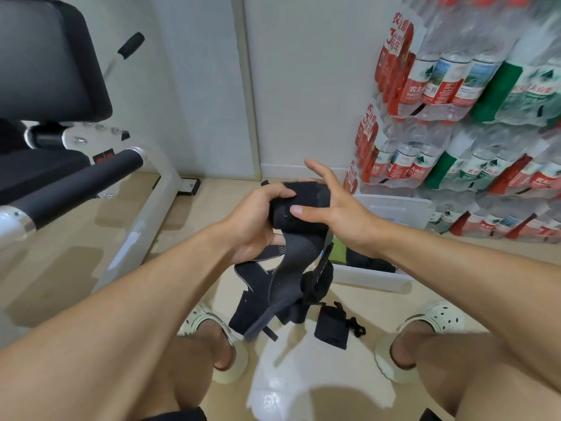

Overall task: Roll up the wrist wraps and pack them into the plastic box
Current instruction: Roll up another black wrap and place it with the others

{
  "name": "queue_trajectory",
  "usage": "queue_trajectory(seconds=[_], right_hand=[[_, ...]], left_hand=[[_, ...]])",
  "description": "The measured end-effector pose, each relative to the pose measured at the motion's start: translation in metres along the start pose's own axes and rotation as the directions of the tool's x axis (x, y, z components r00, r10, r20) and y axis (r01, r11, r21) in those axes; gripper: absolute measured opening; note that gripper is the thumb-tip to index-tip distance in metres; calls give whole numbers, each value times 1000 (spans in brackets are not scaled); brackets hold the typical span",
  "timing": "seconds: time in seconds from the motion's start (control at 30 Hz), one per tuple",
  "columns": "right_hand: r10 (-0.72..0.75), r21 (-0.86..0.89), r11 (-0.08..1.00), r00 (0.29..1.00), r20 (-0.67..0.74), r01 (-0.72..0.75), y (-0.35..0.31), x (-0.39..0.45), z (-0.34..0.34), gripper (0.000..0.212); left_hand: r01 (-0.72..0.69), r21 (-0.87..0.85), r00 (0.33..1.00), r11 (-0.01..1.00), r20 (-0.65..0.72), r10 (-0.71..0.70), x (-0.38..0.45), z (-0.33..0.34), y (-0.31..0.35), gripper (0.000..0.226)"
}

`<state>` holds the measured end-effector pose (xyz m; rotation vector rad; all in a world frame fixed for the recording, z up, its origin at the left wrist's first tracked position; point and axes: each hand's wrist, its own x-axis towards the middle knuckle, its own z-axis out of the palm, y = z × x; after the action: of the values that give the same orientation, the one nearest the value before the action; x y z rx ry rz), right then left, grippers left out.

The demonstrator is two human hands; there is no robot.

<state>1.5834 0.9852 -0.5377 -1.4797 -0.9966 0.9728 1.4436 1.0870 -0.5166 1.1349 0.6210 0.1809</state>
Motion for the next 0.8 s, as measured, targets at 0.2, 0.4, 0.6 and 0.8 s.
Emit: queue_trajectory(seconds=[0.2,0.4,0.6,0.8], right_hand=[[29,-109,994,994,103,-18,-3,2,-9,110],[170,-371,924,966,196,-87,12,4,-25,88],[282,-695,703,956,82,-148,39,8,-34,18],[197,-223,957,980,38,-184,20,11,-25,55]], left_hand=[[-26,71,999,997,-22,27,-1,3,-1,29],[-37,48,977,998,-207,46,8,-5,3,37],[-196,-28,870,980,-466,161,11,-23,15,47],[-149,86,934,985,-315,169,6,-26,10,56]])
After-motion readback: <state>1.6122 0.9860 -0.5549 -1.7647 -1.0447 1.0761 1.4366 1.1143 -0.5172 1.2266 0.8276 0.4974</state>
